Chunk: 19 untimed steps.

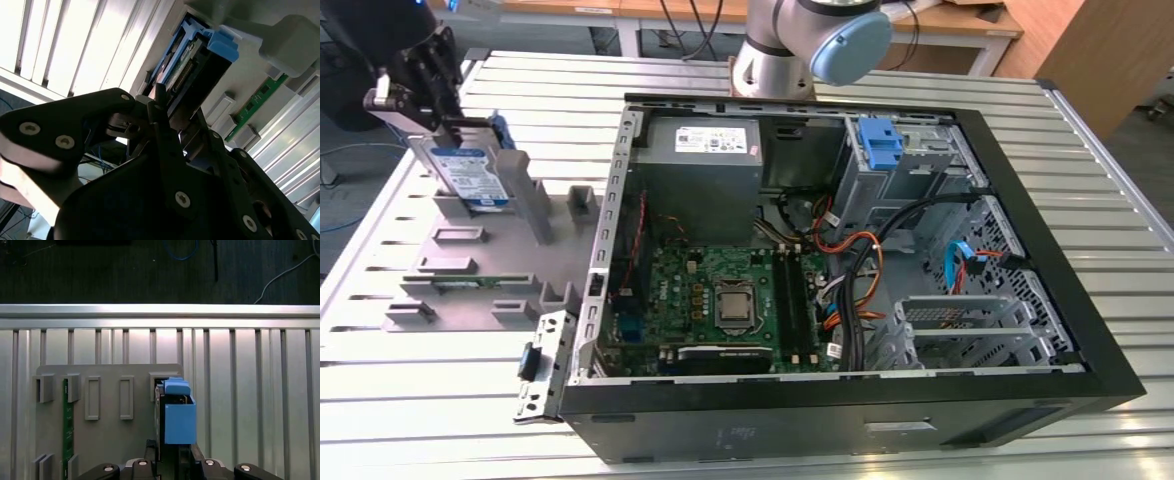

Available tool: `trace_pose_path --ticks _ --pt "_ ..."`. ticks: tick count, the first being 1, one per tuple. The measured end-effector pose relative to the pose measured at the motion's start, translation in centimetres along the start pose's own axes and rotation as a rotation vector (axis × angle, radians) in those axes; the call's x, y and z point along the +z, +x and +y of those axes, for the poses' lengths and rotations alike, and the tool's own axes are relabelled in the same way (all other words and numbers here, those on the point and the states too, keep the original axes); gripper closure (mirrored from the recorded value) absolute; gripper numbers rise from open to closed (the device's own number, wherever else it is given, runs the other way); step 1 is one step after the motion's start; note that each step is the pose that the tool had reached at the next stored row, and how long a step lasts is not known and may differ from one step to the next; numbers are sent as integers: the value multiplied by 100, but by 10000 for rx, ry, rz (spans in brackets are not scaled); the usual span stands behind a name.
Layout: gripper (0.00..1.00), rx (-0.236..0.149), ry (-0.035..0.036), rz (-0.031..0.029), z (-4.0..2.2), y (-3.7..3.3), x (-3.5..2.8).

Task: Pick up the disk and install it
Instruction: 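Pick up the disk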

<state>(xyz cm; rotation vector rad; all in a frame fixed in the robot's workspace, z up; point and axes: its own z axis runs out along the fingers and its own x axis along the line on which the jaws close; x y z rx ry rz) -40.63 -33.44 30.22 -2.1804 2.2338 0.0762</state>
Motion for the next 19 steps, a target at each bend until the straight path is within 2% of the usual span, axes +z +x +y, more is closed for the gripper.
trace_pose_path --ticks 3,19 --pt "65 7 0 43 1 3 1" --pt "65 15 2 43 1 2 -4"
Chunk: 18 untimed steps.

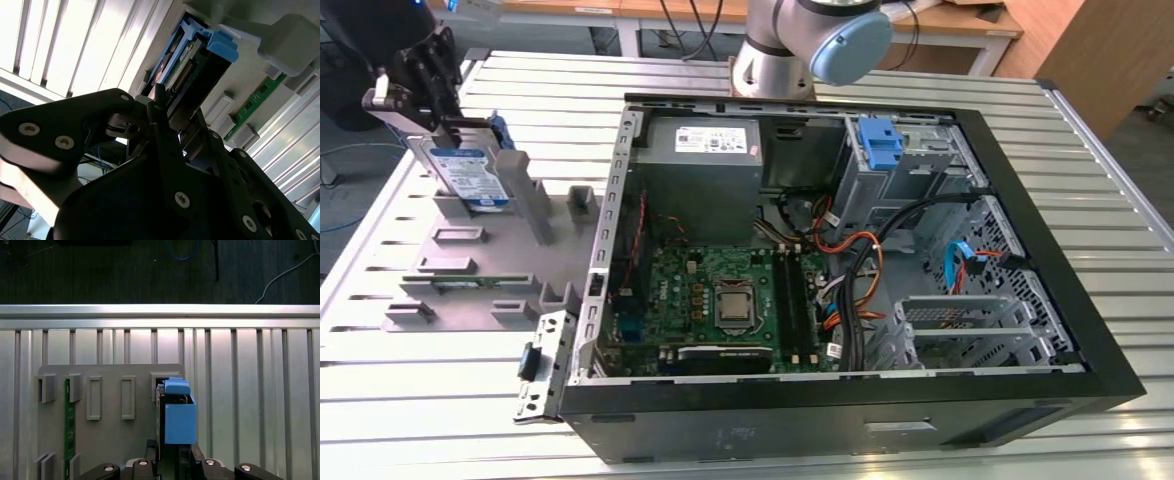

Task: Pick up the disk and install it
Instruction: 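Pick up the disk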

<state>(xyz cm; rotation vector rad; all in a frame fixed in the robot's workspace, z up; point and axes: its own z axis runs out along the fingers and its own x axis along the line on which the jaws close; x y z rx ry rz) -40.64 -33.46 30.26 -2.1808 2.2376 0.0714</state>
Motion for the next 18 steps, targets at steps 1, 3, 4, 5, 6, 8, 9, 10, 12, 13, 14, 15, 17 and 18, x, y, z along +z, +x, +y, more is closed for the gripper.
trace_pose_path --ticks 1,3,4,5,6,8,9,10,12,13,14,15,17,18 --pt "65 0 0 0 0 0 -1" --pt "65 0 0 0 0 0 -2" --pt "65 1 -5 3 1 0 -10" --pt "65 0 -4 2 1 -1 -20" --pt "65 0 -1 0 1 -1 -31" --pt "65 0 -1 0 1 -2 -53" --pt "65 0 1 -1 1 -2 -54" --pt "65 0 1 -1 1 -2 -54" --pt "65 0 2 -1 1 -2 -54" --pt "65 0 1 0 1 -2 -55" --pt "65 0 -1 0 1 -2 -55" --pt "65 0 0 0 1 -2 -57" --pt "65 0 0 0 1 -3 -59" --pt "65 0 0 0 1 -3 -59"
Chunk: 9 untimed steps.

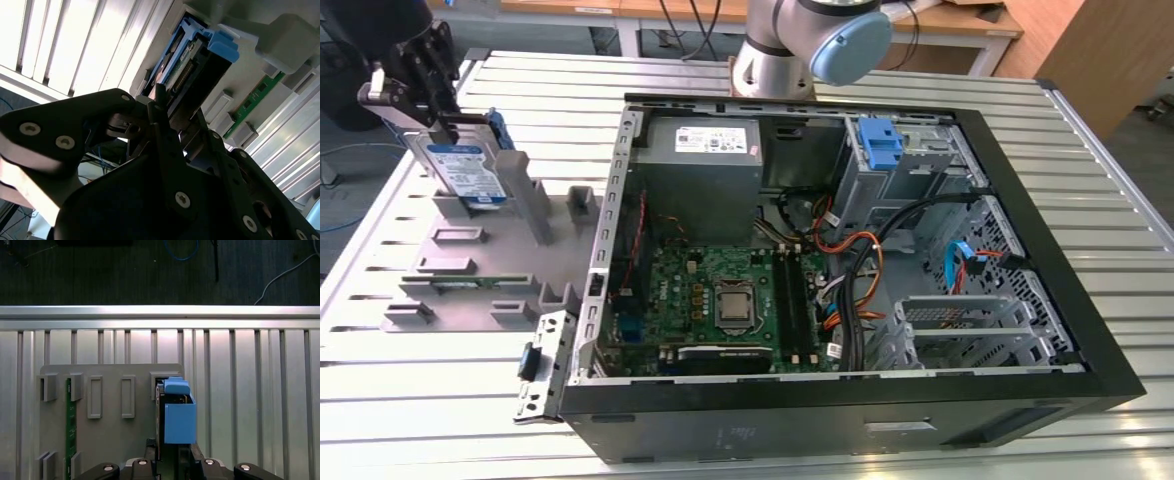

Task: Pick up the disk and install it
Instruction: 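Pick up the disk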

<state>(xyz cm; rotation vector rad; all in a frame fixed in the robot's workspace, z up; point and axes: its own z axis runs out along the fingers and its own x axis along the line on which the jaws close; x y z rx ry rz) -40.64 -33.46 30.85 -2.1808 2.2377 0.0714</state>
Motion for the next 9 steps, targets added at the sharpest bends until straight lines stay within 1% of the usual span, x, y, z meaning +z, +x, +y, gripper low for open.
trace_pose_path --ticks 5,9 --pt "65 0 0 -1 0 0 -1" --pt "65 0 0 -1 1 -1 -25"
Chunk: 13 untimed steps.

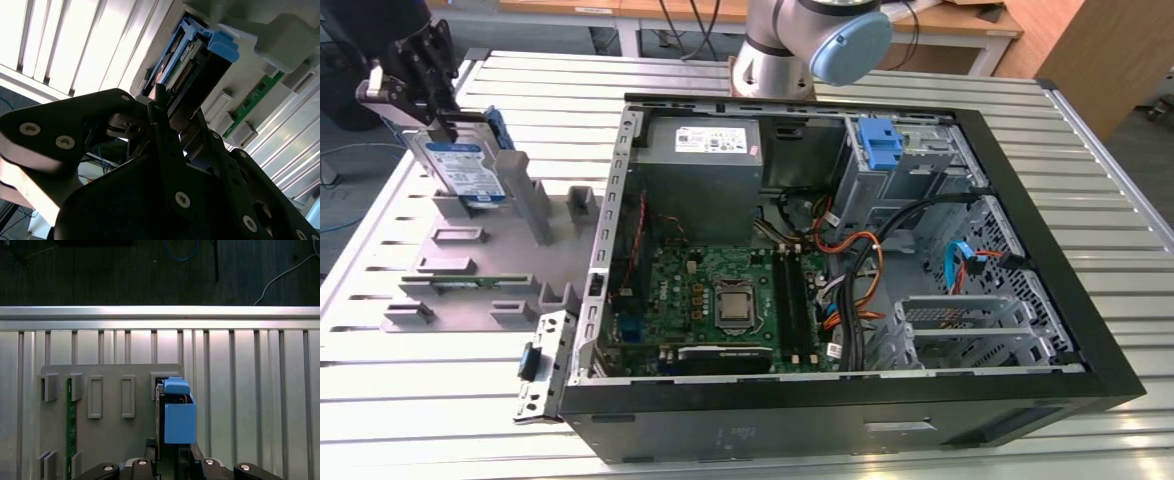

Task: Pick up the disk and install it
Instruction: 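Pick up the disk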

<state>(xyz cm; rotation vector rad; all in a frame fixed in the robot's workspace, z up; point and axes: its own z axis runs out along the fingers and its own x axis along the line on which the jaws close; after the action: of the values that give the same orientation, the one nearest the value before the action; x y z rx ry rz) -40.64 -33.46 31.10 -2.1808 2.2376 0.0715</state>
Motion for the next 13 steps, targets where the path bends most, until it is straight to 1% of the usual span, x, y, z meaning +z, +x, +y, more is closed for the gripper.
trace_pose_path --ticks 3,11,13 --pt "65 0 -2 1 1 -2 -52" --pt "65 0 0 0 5 -10 -242" --pt "65 0 -1 1 6 -12 -278"
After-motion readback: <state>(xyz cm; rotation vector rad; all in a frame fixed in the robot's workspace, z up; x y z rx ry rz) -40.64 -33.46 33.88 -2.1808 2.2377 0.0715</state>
